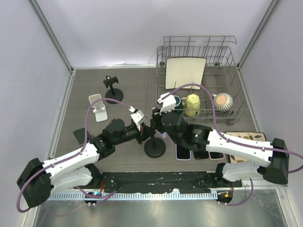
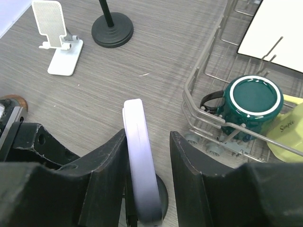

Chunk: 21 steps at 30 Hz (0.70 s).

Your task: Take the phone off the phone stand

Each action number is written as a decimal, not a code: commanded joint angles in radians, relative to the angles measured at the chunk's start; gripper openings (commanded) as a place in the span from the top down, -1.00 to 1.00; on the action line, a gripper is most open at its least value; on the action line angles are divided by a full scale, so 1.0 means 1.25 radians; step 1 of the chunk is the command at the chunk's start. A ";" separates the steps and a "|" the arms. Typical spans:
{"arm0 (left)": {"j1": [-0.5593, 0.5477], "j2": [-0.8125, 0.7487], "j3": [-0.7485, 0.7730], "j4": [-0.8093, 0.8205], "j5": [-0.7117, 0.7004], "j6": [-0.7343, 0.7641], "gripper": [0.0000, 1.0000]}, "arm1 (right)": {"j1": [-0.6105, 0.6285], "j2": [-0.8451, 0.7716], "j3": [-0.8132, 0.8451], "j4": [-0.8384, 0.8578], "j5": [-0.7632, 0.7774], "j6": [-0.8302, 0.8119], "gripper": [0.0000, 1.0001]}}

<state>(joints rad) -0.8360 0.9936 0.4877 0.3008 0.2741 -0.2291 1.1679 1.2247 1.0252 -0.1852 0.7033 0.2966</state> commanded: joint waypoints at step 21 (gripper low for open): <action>-0.004 0.002 0.003 -0.028 -0.087 -0.033 1.00 | -0.025 0.006 0.039 -0.020 -0.104 -0.013 0.99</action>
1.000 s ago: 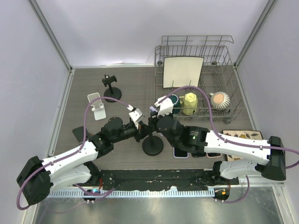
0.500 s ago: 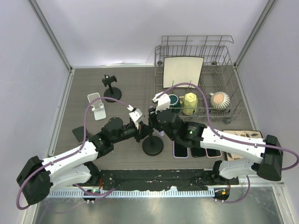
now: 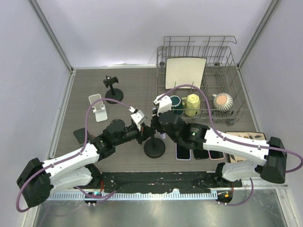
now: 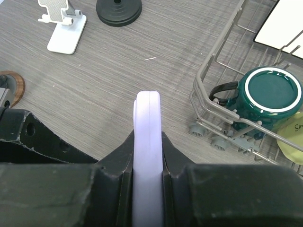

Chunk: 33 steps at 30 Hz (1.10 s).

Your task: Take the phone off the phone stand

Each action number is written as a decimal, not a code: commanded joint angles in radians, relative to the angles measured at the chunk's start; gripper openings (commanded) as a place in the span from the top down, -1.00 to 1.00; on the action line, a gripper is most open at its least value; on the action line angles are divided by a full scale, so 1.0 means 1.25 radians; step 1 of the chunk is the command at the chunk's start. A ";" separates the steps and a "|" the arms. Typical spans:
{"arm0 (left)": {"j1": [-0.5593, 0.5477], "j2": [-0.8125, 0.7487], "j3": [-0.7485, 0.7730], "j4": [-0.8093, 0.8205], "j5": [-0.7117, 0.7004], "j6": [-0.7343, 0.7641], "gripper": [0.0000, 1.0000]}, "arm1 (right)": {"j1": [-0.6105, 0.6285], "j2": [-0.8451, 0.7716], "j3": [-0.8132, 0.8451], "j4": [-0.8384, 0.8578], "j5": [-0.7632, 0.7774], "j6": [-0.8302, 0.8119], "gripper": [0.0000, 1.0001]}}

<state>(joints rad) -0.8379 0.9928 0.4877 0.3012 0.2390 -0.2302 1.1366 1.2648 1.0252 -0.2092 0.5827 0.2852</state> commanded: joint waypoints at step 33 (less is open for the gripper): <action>-0.045 -0.152 -0.080 -0.091 -0.451 -0.193 1.00 | 0.079 -0.012 0.063 -0.312 0.393 0.244 0.99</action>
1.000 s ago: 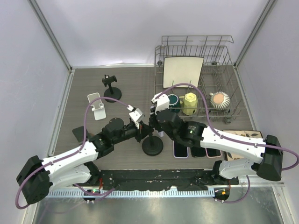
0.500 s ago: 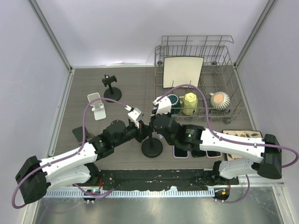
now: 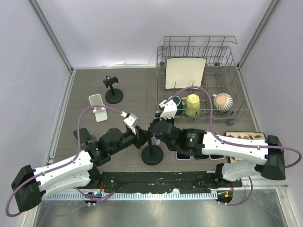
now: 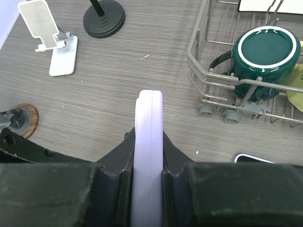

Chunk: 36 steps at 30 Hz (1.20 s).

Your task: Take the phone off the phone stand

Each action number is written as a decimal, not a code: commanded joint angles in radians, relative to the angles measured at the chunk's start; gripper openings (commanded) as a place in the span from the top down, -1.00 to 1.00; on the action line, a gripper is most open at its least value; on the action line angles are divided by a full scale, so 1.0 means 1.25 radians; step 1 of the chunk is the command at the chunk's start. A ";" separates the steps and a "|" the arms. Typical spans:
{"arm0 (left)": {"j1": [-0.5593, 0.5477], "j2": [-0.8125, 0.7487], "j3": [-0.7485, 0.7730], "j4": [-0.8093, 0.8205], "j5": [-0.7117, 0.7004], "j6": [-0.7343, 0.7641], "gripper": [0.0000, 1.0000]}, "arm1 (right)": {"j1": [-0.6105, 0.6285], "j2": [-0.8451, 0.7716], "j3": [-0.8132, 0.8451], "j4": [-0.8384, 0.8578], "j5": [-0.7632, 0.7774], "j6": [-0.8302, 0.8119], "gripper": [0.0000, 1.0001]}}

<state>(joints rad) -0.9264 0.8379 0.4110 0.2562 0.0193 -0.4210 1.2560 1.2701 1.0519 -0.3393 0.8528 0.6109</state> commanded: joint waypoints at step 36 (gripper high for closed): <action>-0.084 -0.102 -0.033 -0.119 -0.445 -0.036 1.00 | -0.207 -0.082 -0.046 -0.373 0.166 0.099 0.99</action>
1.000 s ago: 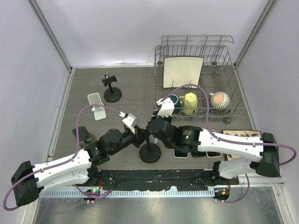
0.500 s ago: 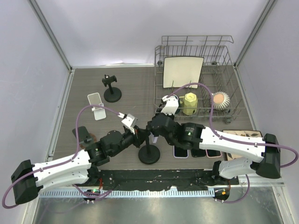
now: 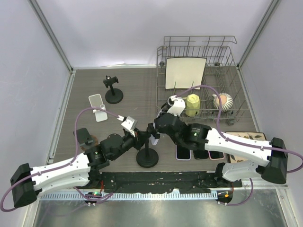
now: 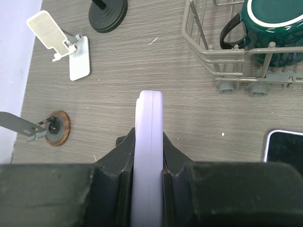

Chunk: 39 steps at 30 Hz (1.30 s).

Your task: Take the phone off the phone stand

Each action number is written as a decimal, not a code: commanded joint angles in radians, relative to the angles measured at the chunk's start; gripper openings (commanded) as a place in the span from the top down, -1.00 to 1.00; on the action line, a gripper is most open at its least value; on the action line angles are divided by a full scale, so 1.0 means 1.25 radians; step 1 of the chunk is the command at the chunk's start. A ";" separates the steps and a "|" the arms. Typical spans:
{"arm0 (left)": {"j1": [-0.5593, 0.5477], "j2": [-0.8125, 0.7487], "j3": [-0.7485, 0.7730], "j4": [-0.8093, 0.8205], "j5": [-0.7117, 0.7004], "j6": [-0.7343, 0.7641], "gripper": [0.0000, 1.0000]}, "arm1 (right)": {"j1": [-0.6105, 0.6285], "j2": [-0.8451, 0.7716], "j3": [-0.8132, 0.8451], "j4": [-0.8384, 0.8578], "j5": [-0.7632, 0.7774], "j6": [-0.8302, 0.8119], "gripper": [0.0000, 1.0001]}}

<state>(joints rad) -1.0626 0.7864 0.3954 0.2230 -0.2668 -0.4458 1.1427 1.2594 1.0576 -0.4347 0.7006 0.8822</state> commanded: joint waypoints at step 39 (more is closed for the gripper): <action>0.451 0.440 0.328 0.213 0.076 0.282 1.00 | -0.150 -0.448 -0.183 -0.035 0.054 -0.394 0.99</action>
<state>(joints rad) -0.5381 1.2587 0.7223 0.2527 -0.2893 -0.1394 0.9501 0.7475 0.8165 -0.5316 0.7746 0.4000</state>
